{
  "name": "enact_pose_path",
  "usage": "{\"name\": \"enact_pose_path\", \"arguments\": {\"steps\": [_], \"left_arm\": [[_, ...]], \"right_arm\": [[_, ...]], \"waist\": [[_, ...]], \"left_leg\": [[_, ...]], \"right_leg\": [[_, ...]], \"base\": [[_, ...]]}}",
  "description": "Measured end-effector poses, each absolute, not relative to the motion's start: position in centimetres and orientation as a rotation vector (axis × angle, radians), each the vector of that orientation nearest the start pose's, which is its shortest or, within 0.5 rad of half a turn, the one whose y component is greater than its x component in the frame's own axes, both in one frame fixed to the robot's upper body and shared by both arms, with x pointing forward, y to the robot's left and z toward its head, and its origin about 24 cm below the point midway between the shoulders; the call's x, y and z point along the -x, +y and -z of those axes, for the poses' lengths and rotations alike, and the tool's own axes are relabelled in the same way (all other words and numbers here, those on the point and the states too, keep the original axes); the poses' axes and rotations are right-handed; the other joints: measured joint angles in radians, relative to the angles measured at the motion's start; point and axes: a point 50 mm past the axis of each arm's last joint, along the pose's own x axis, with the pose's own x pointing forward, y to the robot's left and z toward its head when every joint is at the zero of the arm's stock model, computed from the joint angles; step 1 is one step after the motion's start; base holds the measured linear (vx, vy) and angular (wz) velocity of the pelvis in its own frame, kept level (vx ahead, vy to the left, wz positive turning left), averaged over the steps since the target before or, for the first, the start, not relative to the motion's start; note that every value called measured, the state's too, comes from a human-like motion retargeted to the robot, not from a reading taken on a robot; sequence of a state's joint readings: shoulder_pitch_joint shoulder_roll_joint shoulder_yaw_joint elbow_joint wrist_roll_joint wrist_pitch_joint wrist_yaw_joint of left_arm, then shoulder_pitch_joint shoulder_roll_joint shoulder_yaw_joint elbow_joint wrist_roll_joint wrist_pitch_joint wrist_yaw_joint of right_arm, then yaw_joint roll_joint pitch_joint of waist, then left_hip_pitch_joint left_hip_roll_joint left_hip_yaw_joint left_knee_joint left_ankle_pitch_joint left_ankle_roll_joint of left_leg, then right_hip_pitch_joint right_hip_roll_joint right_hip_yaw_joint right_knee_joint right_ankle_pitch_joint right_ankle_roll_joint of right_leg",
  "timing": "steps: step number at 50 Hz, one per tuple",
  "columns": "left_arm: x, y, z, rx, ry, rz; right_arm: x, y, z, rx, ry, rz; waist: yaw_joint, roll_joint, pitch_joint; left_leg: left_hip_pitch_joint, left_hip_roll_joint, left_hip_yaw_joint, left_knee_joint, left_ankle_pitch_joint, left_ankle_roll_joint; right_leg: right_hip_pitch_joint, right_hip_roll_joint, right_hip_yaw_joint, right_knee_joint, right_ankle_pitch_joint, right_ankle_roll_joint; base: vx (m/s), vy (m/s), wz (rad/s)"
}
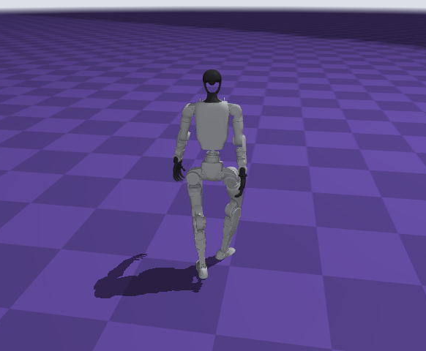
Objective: Walk run
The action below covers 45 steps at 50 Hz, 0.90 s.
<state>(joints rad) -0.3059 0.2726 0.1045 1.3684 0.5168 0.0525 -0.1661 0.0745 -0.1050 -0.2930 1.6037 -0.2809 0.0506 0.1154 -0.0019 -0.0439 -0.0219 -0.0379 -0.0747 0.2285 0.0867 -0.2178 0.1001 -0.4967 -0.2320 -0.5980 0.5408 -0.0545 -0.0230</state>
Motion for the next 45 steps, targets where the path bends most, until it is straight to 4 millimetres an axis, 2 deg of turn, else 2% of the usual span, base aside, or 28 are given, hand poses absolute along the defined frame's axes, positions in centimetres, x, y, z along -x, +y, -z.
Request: {"name": "enact_pose_path", "arguments": {"steps": [3, 5, 7, 9, 10, 12, 13, 15, 17, 19, 20, 23, 26, 28, 30, 32, 34, 35, 36, 38, 40, 42, 43, 45], "left_arm": [[-22.3, 25.3, 10.4, -0.564, 1.013, 0.205], [-24.3, 25.1, 9.0, -0.585, 0.923, 0.214], [-24.8, 24.7, 8.6, -0.596, 0.868, 0.211], [-23.9, 24.1, 9.4, -0.583, 0.863, 0.204], [-22.8, 24.0, 10.1, -0.570, 0.884, 0.205], [-19.3, 23.9, 12.3, -0.545, 0.993, 0.242], [-17.3, 23.5, 13.4, -0.538, 1.061, 0.271], [-13.2, 22.7, 15.3, -0.530, 1.205, 0.303], [-9.3, 22.8, 16.5, -0.568, 1.365, 0.326], [-5.7, 23.8, 16.8, -0.638, 1.529, 0.361], [-4.1, 24.3, 16.8, -0.677, 1.603, 0.388], [0.0, 24.9, 16.6, -0.759, 1.763, 0.454], [4.1, 25.2, 16.1, -0.711, 1.903, 0.486], [6.1, 25.2, 15.7, -0.618, 1.973, 0.490], [7.5, 25.0, 15.4, -0.512, 2.034, 0.474], [8.5, 24.7, 15.2, -0.429, 2.084, 0.447], [9.4, 24.5, 15.0, -0.377, 2.122, 0.425], [9.7, 24.4, 14.9, -0.359, 2.138, 0.414], [9.8, 24.3, 14.9, -0.353, 2.149, 0.407], [10.0, 23.9, 14.9, -0.352, 2.163, 0.413], [9.1, 23.2, 15.3, -0.346, 2.127, 0.428], [7.4, 22.7, 15.9, -0.338, 2.052, 0.432], [6.2, 22.8, 16.2, -0.345, 2.011, 0.425], [3.3, 23.1, 16.7, -0.377, 1.911, 0.387]], "right_arm": [[5.0, -17.9, 17.6, -0.132, 1.774, 0.058], [5.9, -17.6, 17.4, -0.156, 1.803, 0.073], [6.7, -17.6, 17.3, -0.170, 1.832, 0.062], [7.0, -17.8, 17.1, -0.167, 1.861, 0.045], [7.2, -17.8, 17.1, -0.160, 1.878, 0.039], [7.4, -17.7, 17.0, -0.160, 1.888, 0.035], [7.4, -17.4, 17.0, -0.176, 1.880, 0.040], [6.9, -17.4, 17.1, -0.194, 1.853, 0.033], [5.7, -17.8, 17.3, -0.184, 1.817, 0.025], [3.3, -18.8, 17.5, -0.124, 1.774, 0.032], [1.9, -19.2, 17.5, -0.082, 1.749, 0.037], [-3.3, -20.4, 17.5, 0.031, 1.607, 0.046], [-8.3, -21.6, 16.8, 0.098, 1.442, 0.020], [-11.8, -22.3, 16.0, 0.132, 1.326, 0.008], [-15.0, -22.7, 14.9, 0.166, 1.210, 0.001], [-17.3, -22.8, 13.9, 0.189, 1.114, -0.001], [-18.5, -22.6, 13.3, 0.193, 1.055, -0.002], [-18.7, -22.3, 13.3, 0.189, 1.037, -0.005], [-18.3, -21.8, 13.5, 0.176, 1.039, -0.010], [-16.7, -21.0, 14.4, 0.144, 1.075, -0.024], [-14.3, -19.9, 15.5, 0.113, 1.136, -0.044], [-11.7, -18.6, 16.5, 0.097, 1.215, -0.049], [-10.4, -18.4, 16.9, 0.093, 1.258, -0.047], [-8.2, -18.6, 17.4, 0.105, 1.343, -0.033]], "waist": [[-0.062, -0.014, 0.002], [-0.088, -0.011, -0.015], [-0.095, -0.013, -0.034], [-0.095, -0.018, -0.064], [-0.102, -0.022, -0.082], [-0.117, -0.034, -0.091], [-0.127, -0.043, -0.092], [-0.077, -0.120, -0.082], [-0.025, -0.182, -0.061], [0.021, -0.202, -0.038], [0.044, -0.202, -0.025], [0.076, -0.121, -0.017], [0.128, -0.082, -0.015], [0.174, -0.056, -0.004], [0.221, -0.035, 0.010], [0.250, -0.041, 0.006], [0.275, -0.045, -0.007], [0.286, -0.044, -0.014], [0.279, -0.038, -0.026], [0.287, -0.025, -0.051], [0.298, -0.026, -0.070], [0.269, 0.013, -0.069], [0.260, 0.041, -0.062], [0.255, 0.069, -0.045]], "left_leg": [[0.099, -0.031, -0.052, -0.035, -0.044, -0.010], [0.143, -0.025, -0.075, -0.039, -0.066, -0.033], [0.181, -0.022, -0.089, -0.019, -0.047, -0.076], [0.206, -0.029, -0.086, 0.013, 0.043, -0.123], [0.221, -0.034, -0.077, 0.033, 0.107, -0.146], [0.257, -0.027, 0.035, 0.118, 0.341, -0.131], [0.263, 0.013, 0.131, 0.191, 0.458, -0.093], [0.259, 0.015, 0.305, 0.385, 0.588, 0.019], [0.196, 0.014, 0.340, 0.572, 0.507, 0.082], [0.104, 0.065, 0.405, 0.703, 0.382, 0.092], [0.042, 0.083, 0.410, 0.743, 0.343, 0.079], [-0.192, 0.137, 0.310, 0.766, 0.250, -0.009], [-0.352, 0.148, 0.310, 0.599, 0.181, -0.012], [-0.441, 0.155, 0.309, 0.445, 0.147, -0.010], [-0.523, 0.130, 0.223, 0.281, 0.142, -0.035], [-0.590, 0.104, 0.092, 0.169, 0.141, -0.043], [-0.618, 0.102, 0.071, 0.132, 0.152, -0.034], [-0.615, 0.112, 0.085, 0.144, 0.155, -0.039], [-0.597, 0.114, 0.120, 0.185, 0.162, -0.014], [-0.555, 0.125, 0.118, 0.223, 0.223, 0.015], [-0.536, 0.169, 0.112, 0.311, 0.191, 0.028], [-0.448, 0.207, 0.089, 0.333, 0.105, 0.019], [-0.393, 0.225, 0.083, 0.322, 0.078, 0.014], [-0.298, 0.246, 0.106, 0.282, 0.048, -0.001]], "right_leg": [[-0.109, 0.040, 0.090, -0.295, -0.038, 0.005], [-0.189, 0.058, 0.218, -0.396, -0.024, 0.052], [-0.217, 0.046, 0.193, -0.350, -0.031, 0.035], [-0.225, 0.034, 0.177, -0.255, -0.001, -0.022], [-0.218, 0.032, 0.152, -0.233, 0.039, -0.047], [-0.173, 0.009, 0.215, -0.158, 0.049, -0.051], [-0.146, -0.014, 0.258, -0.121, 0.015, -0.053], [-0.055, -0.045, 0.346, -0.101, -0.067, -0.045], [0.050, -0.111, 0.280, -0.108, -0.114, -0.038], [0.149, -0.118, 0.245, -0.150, -0.137, -0.022], [0.199, -0.094, 0.253, -0.184, -0.144, -0.014], [0.362, 0.048, 0.166, -0.350, -0.128, -0.018], [0.477, 0.142, 0.164, -0.445, -0.139, -0.010], [0.548, 0.196, 0.183, -0.487, -0.155, -0.001], [0.618, 0.237, 0.198, -0.514, -0.173, 0.012], [0.660, 0.236, 0.215, -0.518, -0.177, 0.037], [0.695, 0.231, 0.245, -0.502, -0.152, 0.074], [0.716, 0.231, 0.266, -0.491, -0.129, 0.096], [0.735, 0.237, 0.275, -0.474, -0.080, 0.116], [0.768, 0.248, 0.303, -0.423, 0.076, 0.139], [0.758, 0.210, 0.249, -0.315, 0.315, 0.118], [0.706, 0.199, 0.199, -0.113, 0.481, 0.085], [0.684, 0.183, 0.130, -0.002, 0.498, 0.031], [0.586, 0.135, 0.091, 0.218, 0.369, -0.025]], "base": [[1.00, -0.24, 0.96], [1.09, -0.30, 0.69], [1.21, -0.34, 0.24], [1.32, -0.32, -0.07], [1.46, -0.32, -0.04], [1.42, -0.27, 0.22], [1.46, -0.28, 0.28], [1.47, -0.34, -0.42], [1.15, -0.30, -0.47], [1.08, -0.24, -0.27], [0.98, -0.19, -0.23], [0.85, -0.16, -0.12], [1.01, -0.18, -0.50], [1.07, -0.13, -0.80], [0.98, -0.05, -0.88], [1.02, 0.03, -0.67], [1.19, 0.12, -0.63], [1.38, 0.19, -0.41], [1.36, 0.19, -0.22], [1.23, 0.16, -0.25], [1.43, 0.16, -0.50], [1.41, 0.13, -0.26], [1.20, 0.12, -0.38], [1.00, 0.11, -0.47]]}}
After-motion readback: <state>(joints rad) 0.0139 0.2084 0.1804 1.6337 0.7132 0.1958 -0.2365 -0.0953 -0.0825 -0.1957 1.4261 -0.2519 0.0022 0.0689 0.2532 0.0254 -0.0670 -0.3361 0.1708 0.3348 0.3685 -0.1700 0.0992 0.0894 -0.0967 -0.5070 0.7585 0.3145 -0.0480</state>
